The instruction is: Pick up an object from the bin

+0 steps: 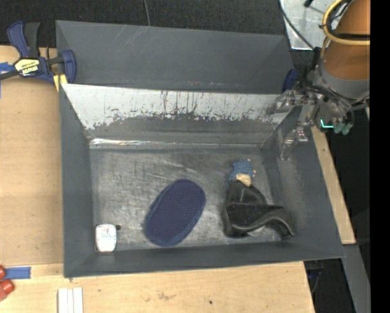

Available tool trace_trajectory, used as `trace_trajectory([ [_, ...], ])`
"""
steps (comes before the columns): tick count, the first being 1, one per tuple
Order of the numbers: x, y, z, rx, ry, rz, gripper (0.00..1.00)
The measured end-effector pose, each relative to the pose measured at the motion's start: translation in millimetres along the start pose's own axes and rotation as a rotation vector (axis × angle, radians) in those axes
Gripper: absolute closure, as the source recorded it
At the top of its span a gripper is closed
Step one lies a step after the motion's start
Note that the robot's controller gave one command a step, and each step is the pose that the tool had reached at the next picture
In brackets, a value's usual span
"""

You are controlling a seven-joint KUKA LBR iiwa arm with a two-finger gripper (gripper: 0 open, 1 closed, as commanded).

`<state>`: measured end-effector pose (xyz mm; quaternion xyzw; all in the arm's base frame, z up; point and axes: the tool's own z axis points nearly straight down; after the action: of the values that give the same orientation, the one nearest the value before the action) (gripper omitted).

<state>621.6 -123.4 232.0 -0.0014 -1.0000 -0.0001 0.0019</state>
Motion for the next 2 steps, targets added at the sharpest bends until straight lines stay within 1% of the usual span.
trace_trajectory([
  [1, 68.0, 16, 90, -0.001, 0.0, -0.243, 0.0],
  [2, 54.2, 34, 127, 0.004, -0.016, -0.281, 0.0],
])
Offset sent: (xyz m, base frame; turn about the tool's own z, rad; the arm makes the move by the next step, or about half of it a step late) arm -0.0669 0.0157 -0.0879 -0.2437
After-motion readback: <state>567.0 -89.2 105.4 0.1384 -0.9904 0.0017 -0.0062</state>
